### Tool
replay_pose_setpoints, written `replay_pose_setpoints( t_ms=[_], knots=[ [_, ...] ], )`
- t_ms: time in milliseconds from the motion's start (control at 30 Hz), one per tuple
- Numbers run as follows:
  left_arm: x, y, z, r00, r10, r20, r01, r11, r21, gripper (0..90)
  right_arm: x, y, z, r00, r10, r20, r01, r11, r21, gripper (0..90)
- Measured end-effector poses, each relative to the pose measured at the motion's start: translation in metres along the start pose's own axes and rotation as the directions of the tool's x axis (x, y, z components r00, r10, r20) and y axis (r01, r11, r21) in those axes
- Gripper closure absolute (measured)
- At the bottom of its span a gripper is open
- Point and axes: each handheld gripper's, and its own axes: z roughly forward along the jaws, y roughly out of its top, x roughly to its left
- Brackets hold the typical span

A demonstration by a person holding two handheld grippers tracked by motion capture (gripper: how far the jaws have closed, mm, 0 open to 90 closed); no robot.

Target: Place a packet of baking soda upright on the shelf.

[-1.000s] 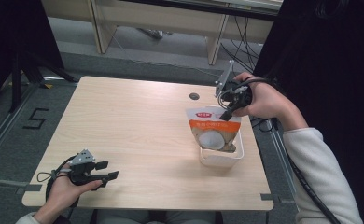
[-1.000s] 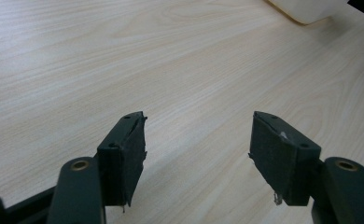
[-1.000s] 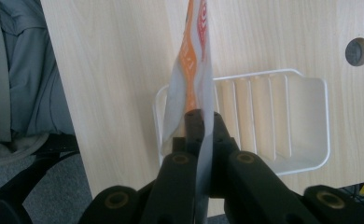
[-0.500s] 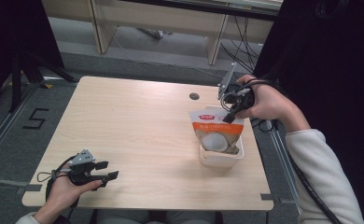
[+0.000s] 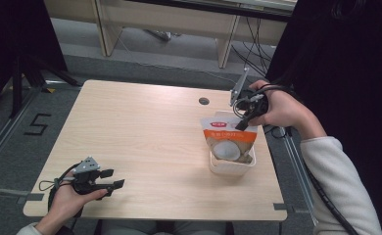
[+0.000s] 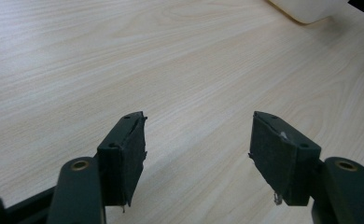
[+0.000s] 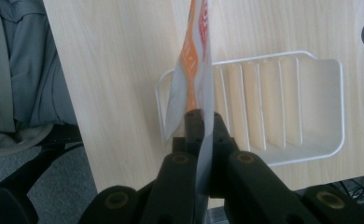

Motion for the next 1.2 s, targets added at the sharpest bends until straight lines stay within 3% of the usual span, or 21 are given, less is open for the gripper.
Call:
replay_pose_setpoints(
  t_ms=[300,600,633,700,1200],
  knots=[
    [0.000,0.000,0.000,1.0000,0.004,0.000,-0.004,1.0000,0.000,35.4,0.001,-0.002,0.001,0.9997,0.026,0.002,-0.026,1.000,0.008,90.0],
    [0.000,0.000,0.000,1.0000,-0.001,0.000,0.001,1.0000,0.000,35.3,0.000,-0.005,0.003,0.9998,-0.001,-0.018,0.001,1.000,0.014,90.0],
    [0.000,0.000,0.000,1.0000,0.003,0.001,-0.003,1.0000,0.000,35.4,-0.001,-0.005,0.004,0.9997,-0.020,-0.013,0.020,1.000,0.005,90.0],
    [0.000,0.000,0.000,1.0000,0.010,0.001,-0.010,1.0000,0.000,35.4,0.001,-0.006,0.004,0.9998,0.011,-0.017,-0.011,1.000,0.018,90.0],
    [0.000,0.000,0.000,1.0000,0.008,0.000,-0.008,1.0000,-0.001,35.4,0.001,-0.005,0.010,0.9994,-0.004,-0.034,0.005,1.000,0.024,90.0]
  ],
)
